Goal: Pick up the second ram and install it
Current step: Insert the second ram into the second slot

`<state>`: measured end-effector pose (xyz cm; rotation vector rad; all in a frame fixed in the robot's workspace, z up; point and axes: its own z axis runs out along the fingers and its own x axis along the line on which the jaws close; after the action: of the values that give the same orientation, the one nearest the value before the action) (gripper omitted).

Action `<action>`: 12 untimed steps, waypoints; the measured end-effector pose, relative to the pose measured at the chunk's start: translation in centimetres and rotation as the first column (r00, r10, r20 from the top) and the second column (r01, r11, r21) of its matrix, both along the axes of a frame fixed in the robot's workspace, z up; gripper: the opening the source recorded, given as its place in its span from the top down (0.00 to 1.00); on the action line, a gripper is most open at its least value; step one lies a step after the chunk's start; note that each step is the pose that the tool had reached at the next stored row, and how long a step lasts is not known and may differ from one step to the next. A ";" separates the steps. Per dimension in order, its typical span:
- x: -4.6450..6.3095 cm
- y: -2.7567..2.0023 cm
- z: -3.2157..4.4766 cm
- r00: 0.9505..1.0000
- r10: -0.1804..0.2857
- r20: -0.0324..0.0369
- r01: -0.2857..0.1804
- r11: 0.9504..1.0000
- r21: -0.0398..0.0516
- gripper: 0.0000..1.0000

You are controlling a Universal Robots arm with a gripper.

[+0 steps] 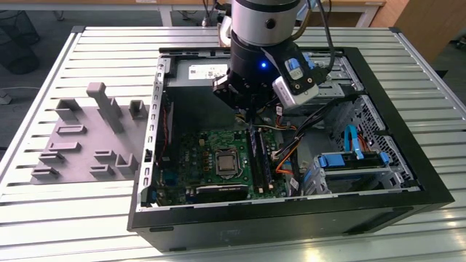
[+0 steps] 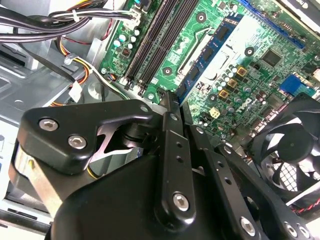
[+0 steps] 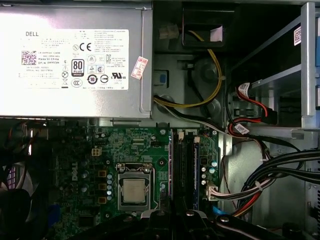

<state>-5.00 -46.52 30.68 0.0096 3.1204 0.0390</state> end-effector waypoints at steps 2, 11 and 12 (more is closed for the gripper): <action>0.0 -0.02 -0.19 1.000 0.001 0.000 -0.001 1.000 0.000 0.86; 0.2 -0.22 -1.79 1.000 0.006 -0.002 -0.006 1.000 0.000 0.86; 0.3 -0.23 -1.96 1.000 0.005 -0.002 -0.005 1.000 0.000 0.86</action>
<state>-4.69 -46.75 28.72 0.0015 3.1220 0.0392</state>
